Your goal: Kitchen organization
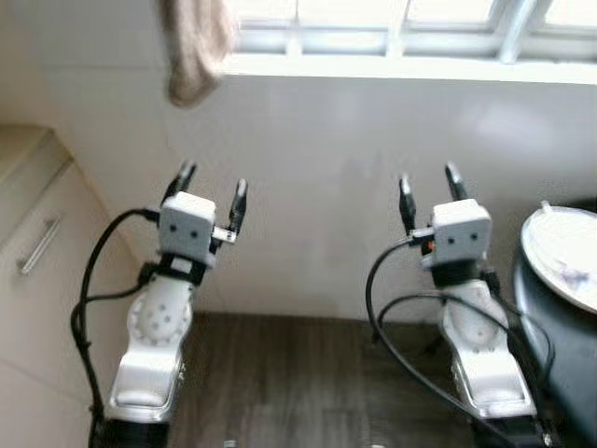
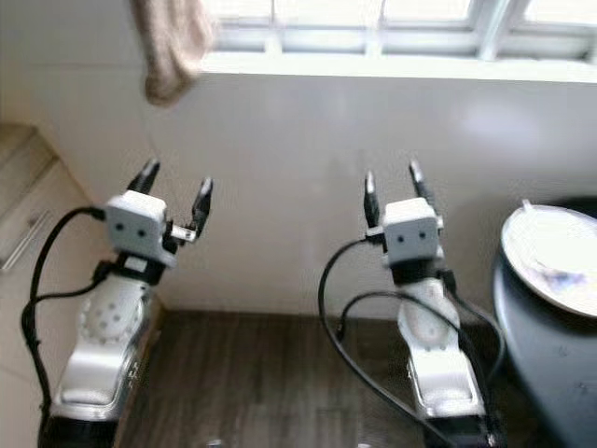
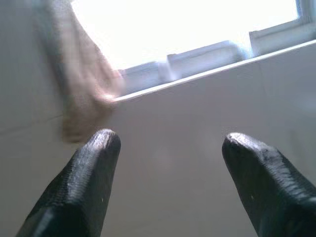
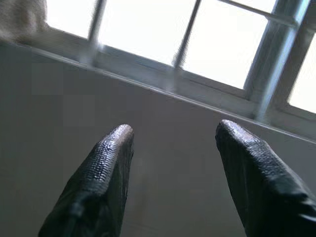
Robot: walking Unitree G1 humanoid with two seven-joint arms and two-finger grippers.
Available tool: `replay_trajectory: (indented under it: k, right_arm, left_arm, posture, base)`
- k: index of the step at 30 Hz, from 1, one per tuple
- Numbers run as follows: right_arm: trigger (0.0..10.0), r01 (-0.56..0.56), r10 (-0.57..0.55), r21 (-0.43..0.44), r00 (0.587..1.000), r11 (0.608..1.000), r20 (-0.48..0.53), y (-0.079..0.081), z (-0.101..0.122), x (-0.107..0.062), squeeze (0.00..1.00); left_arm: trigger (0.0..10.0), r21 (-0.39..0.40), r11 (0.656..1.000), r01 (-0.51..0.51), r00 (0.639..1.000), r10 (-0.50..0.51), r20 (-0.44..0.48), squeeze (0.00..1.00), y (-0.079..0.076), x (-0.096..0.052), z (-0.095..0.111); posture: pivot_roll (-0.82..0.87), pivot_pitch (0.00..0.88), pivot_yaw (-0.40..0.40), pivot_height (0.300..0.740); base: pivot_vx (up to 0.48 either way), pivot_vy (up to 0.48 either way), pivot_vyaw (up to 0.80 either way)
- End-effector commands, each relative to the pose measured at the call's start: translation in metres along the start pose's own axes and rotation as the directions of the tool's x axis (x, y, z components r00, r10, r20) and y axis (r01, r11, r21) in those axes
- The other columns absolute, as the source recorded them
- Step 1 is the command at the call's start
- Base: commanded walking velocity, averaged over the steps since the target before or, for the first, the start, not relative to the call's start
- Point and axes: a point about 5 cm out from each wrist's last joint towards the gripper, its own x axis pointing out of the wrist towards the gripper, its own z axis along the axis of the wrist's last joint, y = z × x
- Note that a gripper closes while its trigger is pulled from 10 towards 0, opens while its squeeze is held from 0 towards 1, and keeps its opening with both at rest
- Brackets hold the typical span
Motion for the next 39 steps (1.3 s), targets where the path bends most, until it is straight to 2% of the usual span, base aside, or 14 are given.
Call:
replay_trajectory:
  k: [1, 8, 18, 25, 27, 31, 35, 39]
  right_arm:
    - [10.0, 0.004, -0.005, -0.009, 1.0, 1.0, -0.027, -0.001, -0.003, 0.002, 0.0]
    - [10.0, 0.034, -0.034, 0.006, 0.996, 0.999, -0.083, -0.005, -0.011, 0.003, 0.0]
    - [10.0, 0.094, -0.091, 0.006, 0.978, 0.996, -0.189, -0.015, -0.026, 0.006, 0.0]
    - [10.0, 0.095, -0.092, 0.007, 0.977, 0.995, -0.195, -0.014, -0.027, 0.009, 0.0]
    - [10.0, 0.098, -0.089, 0.032, 0.972, 0.995, -0.216, -0.012, -0.029, 0.008, 0.0]
    - [10.0, 0.107, -0.092, 0.05, 0.967, 0.993, -0.238, -0.012, -0.032, 0.008, 0.0]
    - [10.0, 0.106, -0.097, 0.028, 0.967, 0.994, -0.234, -0.013, -0.032, 0.009, 0.0]
    - [10.0, 0.1, -0.099, -0.008, 0.967, 0.995, -0.233, -0.014, -0.032, 0.009, 0.0]
  left_arm:
    - [10.0, 0.001, 1.0, 0.016, 1.0, -0.016, 0.004, 0.0, -0.002, 0.001, 0.001]
    - [10.0, 0.001, 1.0, 0.018, 1.0, -0.018, 0.003, 0.0, -0.002, 0.002, 0.001]
    - [10.0, 0.0, 1.0, 0.006, 1.0, -0.006, -0.005, 0.0, -0.001, 0.003, -0.002]
    - [10.0, -0.02, 1.0, 0.003, 0.999, -0.004, -0.032, 0.0, -0.001, 0.002, -0.006]
    - [10.0, -0.025, 1.0, 0.006, 0.999, -0.007, -0.04, 0.0, -0.001, 0.002, -0.007]
    - [10.0, -0.022, 1.0, 0.008, 0.999, -0.009, -0.04, 0.0, -0.001, 0.003, -0.007]
    - [10.0, -0.027, 1.0, 0.003, 0.999, -0.004, -0.035, 0.0, -0.001, 0.003, -0.007]
    - [10.0, -0.022, 1.0, 0.007, 0.999, -0.008, -0.037, 0.0, -0.002, 0.004, -0.007]
  posture:
    - [0.02, 0.034, 0.007, 0.74]
    - [0.02, 0.037, 0.007, 0.74]
    - [0.01, 0.04, 0.009, 0.74]
    - [0.02, 0.041, 0.01, 0.74]
    - [0.02, 0.044, 0.01, 0.74]
    - [0.02, 0.045, 0.01, 0.74]
    - [0.02, 0.046, 0.011, 0.74]
    - [0.01, 0.047, 0.012, 0.74]
  base:
    - [0.0, -0.394, 0.0]
    - [0.0, -0.328, 0.0]
    - [0.0, 0.0, 0.0]
    - [0.0, 0.0, 0.0]
    - [0.0, 0.0, 0.0]
    - [0.0, 0.48, -0.51]
    - [0.0, 0.199, -0.8]
    - [0.0, 0.0, 0.0]
